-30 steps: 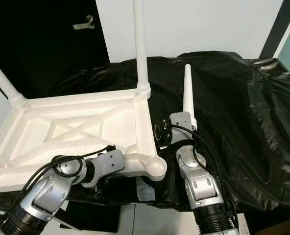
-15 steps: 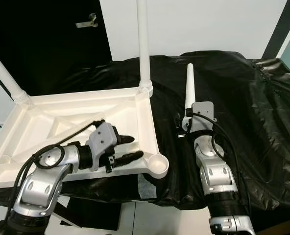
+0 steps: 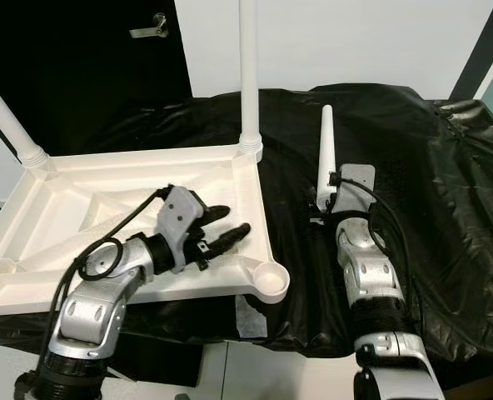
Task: Building children table
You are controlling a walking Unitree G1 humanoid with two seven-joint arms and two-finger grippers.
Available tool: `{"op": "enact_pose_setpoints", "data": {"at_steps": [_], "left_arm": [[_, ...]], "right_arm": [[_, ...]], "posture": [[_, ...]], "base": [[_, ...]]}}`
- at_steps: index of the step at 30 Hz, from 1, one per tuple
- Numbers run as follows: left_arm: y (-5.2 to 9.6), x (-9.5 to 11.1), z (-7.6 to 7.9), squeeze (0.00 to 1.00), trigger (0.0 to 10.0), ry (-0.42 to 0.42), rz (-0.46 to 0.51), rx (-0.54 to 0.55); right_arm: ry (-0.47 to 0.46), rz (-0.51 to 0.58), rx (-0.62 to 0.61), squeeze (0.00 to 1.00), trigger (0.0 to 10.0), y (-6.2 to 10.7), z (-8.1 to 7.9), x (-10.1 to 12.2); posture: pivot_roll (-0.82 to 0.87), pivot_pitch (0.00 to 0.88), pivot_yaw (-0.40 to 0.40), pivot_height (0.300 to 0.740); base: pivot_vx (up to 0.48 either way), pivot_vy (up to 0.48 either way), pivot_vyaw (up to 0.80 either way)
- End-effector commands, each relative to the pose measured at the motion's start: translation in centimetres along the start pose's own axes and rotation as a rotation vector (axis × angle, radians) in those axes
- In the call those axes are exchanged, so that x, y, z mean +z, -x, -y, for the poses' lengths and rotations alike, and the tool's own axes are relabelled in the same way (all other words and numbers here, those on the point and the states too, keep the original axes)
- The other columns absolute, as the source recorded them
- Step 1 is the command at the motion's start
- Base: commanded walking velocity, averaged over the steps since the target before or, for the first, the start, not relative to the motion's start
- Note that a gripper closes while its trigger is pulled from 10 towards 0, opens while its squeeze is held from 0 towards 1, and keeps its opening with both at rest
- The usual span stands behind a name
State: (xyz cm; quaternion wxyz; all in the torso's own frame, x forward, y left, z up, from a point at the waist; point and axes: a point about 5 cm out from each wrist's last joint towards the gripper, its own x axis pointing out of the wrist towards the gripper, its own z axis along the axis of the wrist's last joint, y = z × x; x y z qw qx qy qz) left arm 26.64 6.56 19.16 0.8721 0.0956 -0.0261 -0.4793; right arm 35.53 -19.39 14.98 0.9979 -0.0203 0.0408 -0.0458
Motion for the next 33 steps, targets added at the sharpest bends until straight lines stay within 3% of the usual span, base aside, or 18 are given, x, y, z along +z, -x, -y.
{"op": "enact_pose_setpoints", "data": {"at_steps": [1,6,10,19,20,22,23,24,30,31,32,33], "left_arm": [[0.0,0.0,-0.7,0.0,10.0,-0.013,-0.004,0.064],[-0.6,0.4,-1.1,0.0,10.0,0.014,0.047,0.107],[-1.0,0.0,-1.5,0.0,10.0,-0.036,0.022,0.112],[-0.8,-0.3,-3.2,0.0,10.0,-0.059,0.011,0.194],[-0.8,-0.3,-3.3,0.0,10.0,-0.062,0.009,0.2],[-0.7,-0.3,-3.4,0.0,10.0,-0.064,0.008,0.205],[-0.7,-0.3,-3.6,0.0,10.0,-0.067,0.007,0.209],[-0.7,-0.3,-3.7,0.0,10.0,-0.067,0.01,0.216],[-0.8,-0.5,-3.9,0.0,10.0,-0.064,0.017,0.253],[-0.9,-0.5,-3.9,0.0,10.0,-0.065,0.027,0.268],[-0.9,-0.5,-4.0,0.0,10.0,-0.069,0.035,0.279],[-0.9,-0.5,-4.1,0.0,10.0,-0.071,0.041,0.285]], "right_arm": [[-0.026,-0.026,-0.018,0.0,10.0,-0.2,0.3,-0.7],[-0.066,-0.086,-0.015,0.0,10.0,-1.0,-0.2,-2.1],[-0.117,-0.164,-0.016,0.0,10.0,-1.4,-0.6,-3.3],[-0.14,-0.174,-0.06,0.0,10.0,-1.7,-0.5,-4.0],[-0.145,-0.171,-0.065,0.0,4.9,-1.8,-0.5,-4.0],[-0.148,-0.169,-0.069,0.0,4.9,-1.8,-0.4,-3.9],[-0.155,-0.164,-0.077,0.0,3.6,-1.9,-0.4,-3.8],[-0.145,-0.15,-0.085,0.0,0.0,-2.0,-0.3,-3.6],[-0.14,-0.109,-0.087,0.0,0.0,-2.0,-0.6,-3.4],[-0.135,-0.071,-0.091,0.0,2.2,-1.9,-0.7,-3.2],[-0.1,-0.03,-0.102,0.0,5.3,-1.8,-0.6,-2.9],[-0.075,-0.002,-0.109,0.0,5.3,-1.7,-0.6,-2.7]], "posture": [[0.0,0.0,-0.011,0.74],[0.0,0.0,-0.018,0.74],[0.01,0.0,-0.028,0.74],[0.0,0.0,-0.025,0.74],[0.01,0.0,-0.02,0.74],[0.01,0.0,-0.019,0.74],[0.01,0.0,-0.017,0.74],[0.01,0.0,-0.013,0.74],[0.0,0.0,-0.011,0.74],[0.0,0.0,-0.008,0.74],[0.0,0.0,-0.009,0.74],[0.0,0.0,-0.009,0.74]], "base": [[0.0,0.0,0.0],[0.0,0.0,0.0],[0.0,0.0,0.0],[0.0,0.0,0.0],[0.0,0.0,0.0],[0.0,0.0,0.0],[0.0,0.0,0.0],[0.0,0.0,0.0],[0.0,0.0,0.0],[0.0,0.0,0.0],[0.0,0.0,0.0],[0.0,0.0,0.0]]}}
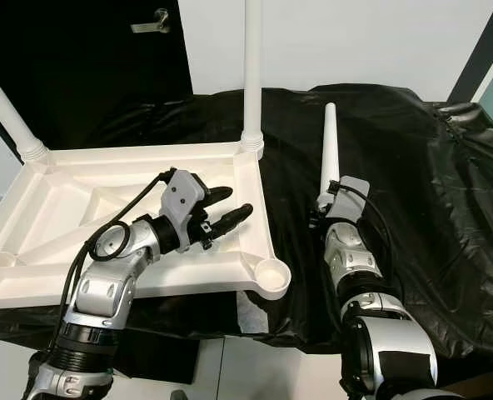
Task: Building children table
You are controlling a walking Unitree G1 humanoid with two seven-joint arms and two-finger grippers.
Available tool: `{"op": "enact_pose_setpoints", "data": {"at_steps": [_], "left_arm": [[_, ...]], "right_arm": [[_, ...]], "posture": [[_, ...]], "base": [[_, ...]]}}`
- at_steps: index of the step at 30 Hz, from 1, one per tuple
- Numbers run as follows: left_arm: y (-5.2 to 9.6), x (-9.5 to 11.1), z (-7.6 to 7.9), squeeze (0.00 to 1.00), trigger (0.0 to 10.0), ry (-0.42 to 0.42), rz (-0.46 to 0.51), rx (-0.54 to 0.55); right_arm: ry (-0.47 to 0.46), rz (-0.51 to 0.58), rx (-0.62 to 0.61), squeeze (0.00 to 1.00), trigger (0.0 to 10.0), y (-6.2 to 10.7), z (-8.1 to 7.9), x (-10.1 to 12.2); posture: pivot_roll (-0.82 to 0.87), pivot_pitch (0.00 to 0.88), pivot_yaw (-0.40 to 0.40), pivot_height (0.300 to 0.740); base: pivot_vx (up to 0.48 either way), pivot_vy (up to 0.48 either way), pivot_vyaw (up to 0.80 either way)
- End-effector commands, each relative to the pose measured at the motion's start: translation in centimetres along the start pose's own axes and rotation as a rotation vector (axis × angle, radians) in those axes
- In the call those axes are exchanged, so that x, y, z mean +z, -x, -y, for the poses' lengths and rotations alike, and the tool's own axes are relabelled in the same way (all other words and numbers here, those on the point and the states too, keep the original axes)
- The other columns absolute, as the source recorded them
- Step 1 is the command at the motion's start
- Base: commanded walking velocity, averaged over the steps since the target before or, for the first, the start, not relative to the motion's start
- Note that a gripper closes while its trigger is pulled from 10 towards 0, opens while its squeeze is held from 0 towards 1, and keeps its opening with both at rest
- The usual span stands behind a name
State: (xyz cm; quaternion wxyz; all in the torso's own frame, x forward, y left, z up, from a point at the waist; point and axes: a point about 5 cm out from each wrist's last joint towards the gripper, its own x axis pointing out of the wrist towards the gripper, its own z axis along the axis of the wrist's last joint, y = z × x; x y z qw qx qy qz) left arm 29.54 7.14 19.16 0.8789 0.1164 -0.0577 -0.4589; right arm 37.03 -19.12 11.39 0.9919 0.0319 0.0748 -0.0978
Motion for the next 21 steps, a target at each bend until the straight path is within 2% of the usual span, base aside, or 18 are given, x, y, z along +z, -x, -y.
{"op": "enact_pose_setpoints", "data": {"at_steps": [1,2,3,4,6,7,8,12,17,21], "left_arm": [[0.1,-0.1,-1.4,0.0,10.0,-0.005,0.007,0.241],[0.1,-0.1,-1.5,0.0,10.0,-0.002,0.007,0.24],[0.1,-0.1,-1.5,0.0,10.0,0.0,0.008,0.239],[0.1,-0.1,-1.5,0.0,10.0,0.0,0.008,0.239],[0.1,-0.3,-1.7,0.0,10.0,0.071,0.001,0.238],[0.1,-0.3,-1.7,0.0,10.0,0.071,0.001,0.238],[0.1,-0.3,-2.0,0.0,10.0,0.099,-0.004,0.259],[0.0,0.0,-2.7,0.0,10.0,0.103,0.008,0.314],[-0.1,-0.2,-3.0,0.0,10.0,0.091,-0.004,0.326],[0.0,-0.1,-3.1,0.0,10.0,0.077,-0.004,0.327]], "right_arm": [[0.035,0.118,-0.029,0.31,10.0,0.3,0.0,1.1],[0.036,0.141,-0.044,0.31,10.0,0.4,0.1,1.2],[0.032,0.154,-0.053,0.75,10.0,0.4,0.1,1.3],[0.032,0.154,-0.053,0.75,10.0,0.4,0.1,1.3],[0.044,0.201,-0.058,0.75,10.0,0.7,-0.1,1.5],[0.044,0.201,-0.058,0.75,10.0,0.7,-0.1,1.5],[0.073,0.236,-0.031,0.0,10.0,0.9,-0.4,1.8],[0.124,0.311,0.068,0.0,10.0,1.4,-1.4,2.6],[0.096,0.293,0.071,0.0,10.0,1.4,-1.5,2.3],[0.111,0.278,0.071,0.0,10.0,1.4,-1.3,1.7]], "posture": [[0.0,0.0,-0.009,0.74],[0.0,0.0,-0.009,0.74],[0.0,0.0,-0.009,0.74],[0.0,0.0,-0.009,0.74],[0.0,0.0,-0.004,0.74],[0.0,0.0,-0.004,0.74],[-0.01,0.0,0.002,0.74],[-0.02,0.0,0.007,0.74],[-0.02,0.0,0.009,0.74],[-0.02,0.0,0.007,0.74]], "base": [[0.0,0.0,0.0],[0.0,0.0,0.0],[0.0,0.0,0.0],[0.0,0.0,0.0],[0.0,0.0,0.0],[0.0,0.0,0.0],[0.0,0.0,0.0],[0.0,0.0,0.0],[0.0,0.0,0.0],[0.0,0.0,0.0]]}}
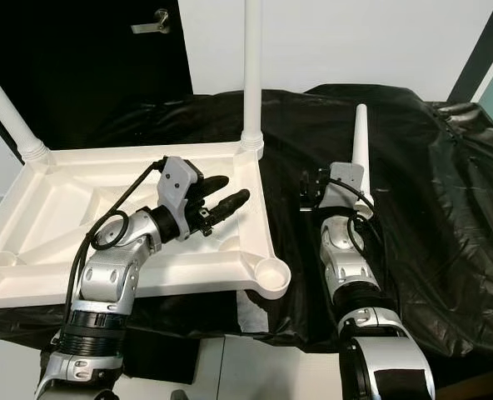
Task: Building children table
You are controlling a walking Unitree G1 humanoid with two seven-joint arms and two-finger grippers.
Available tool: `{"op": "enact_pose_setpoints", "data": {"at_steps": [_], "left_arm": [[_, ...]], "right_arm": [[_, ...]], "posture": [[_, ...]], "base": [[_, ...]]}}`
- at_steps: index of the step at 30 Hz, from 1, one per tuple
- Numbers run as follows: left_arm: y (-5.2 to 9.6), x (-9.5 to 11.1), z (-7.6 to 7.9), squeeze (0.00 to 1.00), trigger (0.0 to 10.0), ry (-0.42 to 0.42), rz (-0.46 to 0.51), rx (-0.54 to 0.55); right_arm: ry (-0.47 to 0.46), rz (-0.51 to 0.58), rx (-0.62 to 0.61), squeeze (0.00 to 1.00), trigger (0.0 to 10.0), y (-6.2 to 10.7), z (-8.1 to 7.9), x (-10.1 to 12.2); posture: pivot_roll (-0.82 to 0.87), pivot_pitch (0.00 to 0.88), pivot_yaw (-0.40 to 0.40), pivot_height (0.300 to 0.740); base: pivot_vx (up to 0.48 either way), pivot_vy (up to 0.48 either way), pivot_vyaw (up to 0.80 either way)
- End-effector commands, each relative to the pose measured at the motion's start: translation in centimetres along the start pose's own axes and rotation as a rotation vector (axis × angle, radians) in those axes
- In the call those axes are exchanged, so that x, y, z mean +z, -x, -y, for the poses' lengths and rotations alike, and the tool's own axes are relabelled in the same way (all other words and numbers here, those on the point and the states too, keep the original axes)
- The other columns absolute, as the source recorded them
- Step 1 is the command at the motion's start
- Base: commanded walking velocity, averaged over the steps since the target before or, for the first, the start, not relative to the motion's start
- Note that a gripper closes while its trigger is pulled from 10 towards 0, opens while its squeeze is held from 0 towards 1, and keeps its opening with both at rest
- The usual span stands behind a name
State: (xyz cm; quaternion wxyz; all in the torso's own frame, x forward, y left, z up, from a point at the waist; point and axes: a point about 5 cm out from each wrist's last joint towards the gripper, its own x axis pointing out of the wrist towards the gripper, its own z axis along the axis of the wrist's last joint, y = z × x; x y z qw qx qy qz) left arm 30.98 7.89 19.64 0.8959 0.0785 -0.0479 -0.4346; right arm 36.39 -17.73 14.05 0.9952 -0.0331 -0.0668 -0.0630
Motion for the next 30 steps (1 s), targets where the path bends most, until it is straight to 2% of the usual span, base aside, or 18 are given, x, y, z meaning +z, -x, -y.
{"op": "enact_pose_setpoints", "data": {"at_steps": [1,7,10,12,13,15,16,18,19,20,21,22,23,24,25,26,29,30], "left_arm": [[0.2,0.1,-1.5,0.0,10.0,-0.009,0.002,0.267],[0.4,0.1,-1.5,0.0,10.0,0.011,0.01,0.257],[0.5,0.1,-1.0,0.0,10.0,0.037,0.022,0.215],[0.5,0.1,-1.0,0.0,10.0,0.037,0.022,0.215],[0.6,0.2,-0.6,0.0,10.0,0.041,0.036,0.186],[0.6,0.2,-0.6,0.0,10.0,0.041,0.036,0.186],[0.6,0.3,-0.2,0.0,10.0,0.063,0.05,0.147],[0.6,0.3,0.1,0.0,10.0,0.077,0.06,0.118],[0.7,0.3,0.3,0.16,10.0,0.095,0.065,0.088],[0.7,0.3,0.6,0.62,10.0,0.11,0.072,0.067],[0.7,0.3,0.6,0.62,10.0,0.11,0.072,0.067],[0.8,0.4,0.8,0.88,10.0,0.113,0.076,0.054],[0.8,0.4,0.9,0.88,10.0,0.113,0.079,0.048],[0.9,0.4,1.1,0.71,10.0,0.099,0.072,0.046],[0.9,0.3,1.3,0.41,10.0,0.088,0.064,0.042],[0.9,0.2,1.4,0.0,10.0,0.081,0.058,0.04],[0.9,0.2,1.4,0.0,10.0,0.081,0.058,0.04],[1.0,0.2,1.7,0.0,10.0,0.077,0.052,0.038]], "right_arm": [[0.001,-0.025,-0.006,0.0,10.0,0.3,0.1,-0.8],[-0.014,-0.045,-0.04,0.0,10.0,0.2,0.7,-0.9],[0.011,-0.051,-0.082,0.0,10.0,0.1,1.7,-0.7],[0.011,-0.051,-0.082,0.0,10.0,0.1,1.7,-0.7],[0.022,-0.054,-0.1,0.5,10.0,0.1,2.4,-0.7],[0.022,-0.054,-0.1,0.5,10.0,0.1,2.4,-0.7],[0.033,-0.056,-0.119,1.0,10.0,0.0,3.1,-0.6],[0.034,-0.062,-0.133,1.0,10.0,-0.1,3.8,-0.6],[0.045,-0.063,-0.154,1.0,10.0,-0.3,4.4,-0.4],[0.041,-0.067,-0.166,1.0,10.0,-0.4,5.0,-0.2],[0.041,-0.067,-0.166,1.0,10.0,-0.4,5.0,-0.2],[0.036,-0.073,-0.171,1.0,10.0,-0.6,5.3,-0.1],[0.033,-0.076,-0.174,1.0,10.0,-0.7,5.5,0.0],[0.02,-0.092,-0.176,0.0,10.0,-0.7,5.7,-0.2],[0.005,-0.113,-0.174,0.0,10.0,-0.7,5.8,-0.4],[-0.007,-0.132,-0.172,0.0,10.0,-0.7,5.8,-0.7],[-0.007,-0.132,-0.172,0.0,10.0,-0.7,5.8,-0.7],[-0.01,-0.168,-0.147,0.0,10.0,-0.6,5.7,-1.3]], "posture": [[-0.02,0.0,0.013,0.74],[-0.02,0.0,0.012,0.74],[-0.02,0.0,0.012,0.74],[-0.02,0.0,0.012,0.74],[-0.02,0.0,0.014,0.74],[-0.02,0.0,0.014,0.74],[-0.03,0.0,0.014,0.74],[-0.03,0.0,0.014,0.74],[-0.03,0.0,0.015,0.74],[-0.03,0.0,0.014,0.74],[-0.03,0.0,0.014,0.74],[-0.03,0.0,0.013,0.74],[-0.03,0.0,0.013,0.74],[-0.02,0.0,0.013,0.74],[-0.02,0.0,0.016,0.74],[-0.02,0.0,0.016,0.74],[-0.02,0.0,0.016,0.74],[-0.01,0.0,0.018,0.74]], "base": [[0.0,0.0,0.0],[0.0,0.0,0.0],[0.0,0.0,0.0],[0.0,0.0,0.0],[0.0,0.0,0.0],[0.0,0.0,0.0],[0.0,0.0,0.0],[0.0,0.0,0.0],[0.0,0.0,0.0],[0.0,0.0,0.0],[0.0,0.0,0.0],[0.0,0.0,0.0],[0.0,0.0,0.0],[0.0,0.0,0.0],[0.0,0.0,0.0],[0.0,0.0,0.0],[0.0,0.0,0.0],[0.0,0.0,0.0]]}}
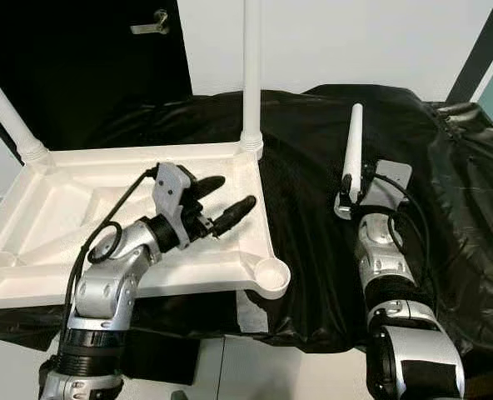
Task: Building children table
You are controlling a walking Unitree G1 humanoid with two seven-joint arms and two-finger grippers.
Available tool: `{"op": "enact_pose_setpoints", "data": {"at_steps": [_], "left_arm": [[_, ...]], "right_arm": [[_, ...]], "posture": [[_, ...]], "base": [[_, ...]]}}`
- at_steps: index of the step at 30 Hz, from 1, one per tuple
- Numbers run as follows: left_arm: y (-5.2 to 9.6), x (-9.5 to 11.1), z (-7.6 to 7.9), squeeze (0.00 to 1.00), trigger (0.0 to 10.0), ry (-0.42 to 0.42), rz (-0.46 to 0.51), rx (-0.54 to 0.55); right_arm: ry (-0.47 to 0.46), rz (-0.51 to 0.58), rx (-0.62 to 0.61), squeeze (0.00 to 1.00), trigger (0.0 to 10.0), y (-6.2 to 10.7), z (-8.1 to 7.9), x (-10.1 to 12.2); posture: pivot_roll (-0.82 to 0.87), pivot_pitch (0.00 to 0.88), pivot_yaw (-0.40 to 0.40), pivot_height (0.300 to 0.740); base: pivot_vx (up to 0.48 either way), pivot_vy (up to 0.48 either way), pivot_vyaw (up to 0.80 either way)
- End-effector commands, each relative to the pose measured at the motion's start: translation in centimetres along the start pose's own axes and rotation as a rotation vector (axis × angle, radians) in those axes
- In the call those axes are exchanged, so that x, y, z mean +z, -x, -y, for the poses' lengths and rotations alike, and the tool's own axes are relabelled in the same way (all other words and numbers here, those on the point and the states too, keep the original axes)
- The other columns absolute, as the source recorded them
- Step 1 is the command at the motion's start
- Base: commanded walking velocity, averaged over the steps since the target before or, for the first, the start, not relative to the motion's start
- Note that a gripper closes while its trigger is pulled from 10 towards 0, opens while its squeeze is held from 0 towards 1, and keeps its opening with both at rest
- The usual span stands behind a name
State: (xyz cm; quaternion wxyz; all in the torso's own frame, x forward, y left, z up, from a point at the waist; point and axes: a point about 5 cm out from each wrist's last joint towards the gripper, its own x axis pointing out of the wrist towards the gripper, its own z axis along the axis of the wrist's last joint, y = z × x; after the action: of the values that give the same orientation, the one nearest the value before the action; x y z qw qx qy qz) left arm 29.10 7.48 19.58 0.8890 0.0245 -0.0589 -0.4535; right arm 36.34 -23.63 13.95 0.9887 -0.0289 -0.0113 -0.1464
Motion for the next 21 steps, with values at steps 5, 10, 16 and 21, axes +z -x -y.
{"op": "enact_pose_setpoints", "data": {"at_steps": [5,10,16,21], "left_arm": [[0.3,0.1,0.1,0.0,10.0,-0.015,-0.02,0.069],[0.5,0.1,0.2,0.0,10.0,-0.02,-0.027,0.068],[0.7,0.1,0.4,0.0,10.0,-0.033,-0.035,0.066],[1.0,0.3,0.7,0.0,10.0,-0.04,-0.044,0.063]], "right_arm": [[-0.011,-0.075,0.046,0.0,10.0,-0.1,-0.5,-1.1],[-0.015,-0.095,0.059,0.0,10.0,-0.2,-0.9,-1.3],[-0.029,-0.128,0.062,0.0,10.0,-0.2,-1.1,-1.7],[-0.059,-0.186,0.082,0.0,10.0,0.0,-1.3,-2.6]], "posture": [[0.0,0.0,0.021,0.74],[0.01,0.0,0.022,0.74],[0.02,0.0,0.028,0.74],[0.04,0.0,0.05,0.74]], "base": [[0.0,0.0,0.0],[0.0,0.0,0.0],[0.0,0.0,0.0],[0.0,0.0,0.0]]}}
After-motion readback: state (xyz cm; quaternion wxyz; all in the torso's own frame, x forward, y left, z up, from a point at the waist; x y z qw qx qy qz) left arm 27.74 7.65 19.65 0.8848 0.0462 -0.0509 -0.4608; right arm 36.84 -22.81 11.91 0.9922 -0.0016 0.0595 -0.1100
